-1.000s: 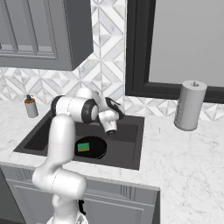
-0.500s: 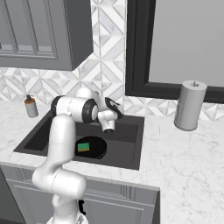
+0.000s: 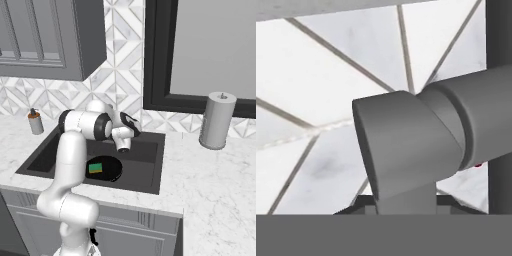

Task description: Pick the pan and sponge and place them into the sink. Then turn on the water.

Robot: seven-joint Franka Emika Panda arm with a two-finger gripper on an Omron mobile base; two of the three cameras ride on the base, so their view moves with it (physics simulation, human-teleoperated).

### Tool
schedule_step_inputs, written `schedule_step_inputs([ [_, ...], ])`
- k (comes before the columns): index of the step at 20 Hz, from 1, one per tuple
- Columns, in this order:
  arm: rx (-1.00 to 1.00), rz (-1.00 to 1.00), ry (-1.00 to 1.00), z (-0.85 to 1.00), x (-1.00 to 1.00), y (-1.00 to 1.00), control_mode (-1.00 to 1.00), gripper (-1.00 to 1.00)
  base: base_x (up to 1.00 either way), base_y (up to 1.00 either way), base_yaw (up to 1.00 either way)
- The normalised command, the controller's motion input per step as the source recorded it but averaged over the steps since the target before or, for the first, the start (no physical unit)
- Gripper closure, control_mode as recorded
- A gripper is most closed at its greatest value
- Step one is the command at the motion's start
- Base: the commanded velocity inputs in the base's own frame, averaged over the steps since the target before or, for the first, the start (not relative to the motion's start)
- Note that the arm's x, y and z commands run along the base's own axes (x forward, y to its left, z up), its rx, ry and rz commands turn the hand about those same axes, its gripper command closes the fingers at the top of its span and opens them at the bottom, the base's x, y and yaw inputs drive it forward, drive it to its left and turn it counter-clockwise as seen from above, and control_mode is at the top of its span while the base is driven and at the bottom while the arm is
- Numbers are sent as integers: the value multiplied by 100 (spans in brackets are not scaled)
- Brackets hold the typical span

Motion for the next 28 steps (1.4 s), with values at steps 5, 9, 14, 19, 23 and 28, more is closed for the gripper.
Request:
schedule_step_inputs([
  [5,20,-4,3,-10,54,-59,-100,100,0,0,0],
  [9,19,0,0,-26,3,-44,-100,100,0,0,0],
  [14,20,0,0,-21,0,-35,-100,100,0,0,0],
  [19,14,-1,0,-37,5,-29,-100,100,0,0,0],
  [23,10,-1,1,-42,3,-29,-100,100,0,0,0],
  [28,10,0,1,-26,0,-29,-100,100,0,0,0],
])
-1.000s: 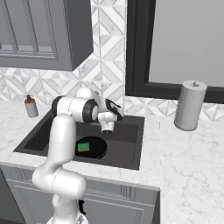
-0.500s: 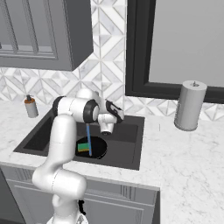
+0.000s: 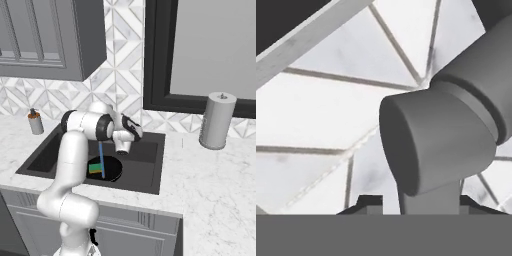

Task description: Pick the pan and sponge and place them into the sink. Then turn on the water.

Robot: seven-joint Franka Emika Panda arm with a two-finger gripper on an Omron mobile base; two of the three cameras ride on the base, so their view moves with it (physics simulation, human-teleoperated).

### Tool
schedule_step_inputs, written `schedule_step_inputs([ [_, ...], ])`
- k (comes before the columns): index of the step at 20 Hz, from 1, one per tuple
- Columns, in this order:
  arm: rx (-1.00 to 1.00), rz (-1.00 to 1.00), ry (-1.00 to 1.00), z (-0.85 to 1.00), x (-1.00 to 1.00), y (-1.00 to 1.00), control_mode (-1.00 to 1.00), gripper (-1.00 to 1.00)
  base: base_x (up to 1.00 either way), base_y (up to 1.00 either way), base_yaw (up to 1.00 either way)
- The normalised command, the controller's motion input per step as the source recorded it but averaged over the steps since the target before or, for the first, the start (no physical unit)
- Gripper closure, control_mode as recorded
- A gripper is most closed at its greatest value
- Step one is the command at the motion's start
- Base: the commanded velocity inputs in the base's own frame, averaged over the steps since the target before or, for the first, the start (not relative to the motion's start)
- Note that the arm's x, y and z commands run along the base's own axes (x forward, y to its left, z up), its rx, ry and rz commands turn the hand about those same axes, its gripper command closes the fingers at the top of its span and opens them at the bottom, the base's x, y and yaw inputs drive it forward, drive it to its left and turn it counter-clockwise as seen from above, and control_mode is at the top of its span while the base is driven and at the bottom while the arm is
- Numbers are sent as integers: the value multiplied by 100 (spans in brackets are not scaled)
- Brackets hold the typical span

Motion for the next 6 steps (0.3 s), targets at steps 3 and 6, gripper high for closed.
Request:
schedule_step_inputs([
  [3,11,0,0,-23,0,-27,-100,100,0,0,0],
  [6,10,0,0,-25,0,-27,-100,100,0,0,0],
])
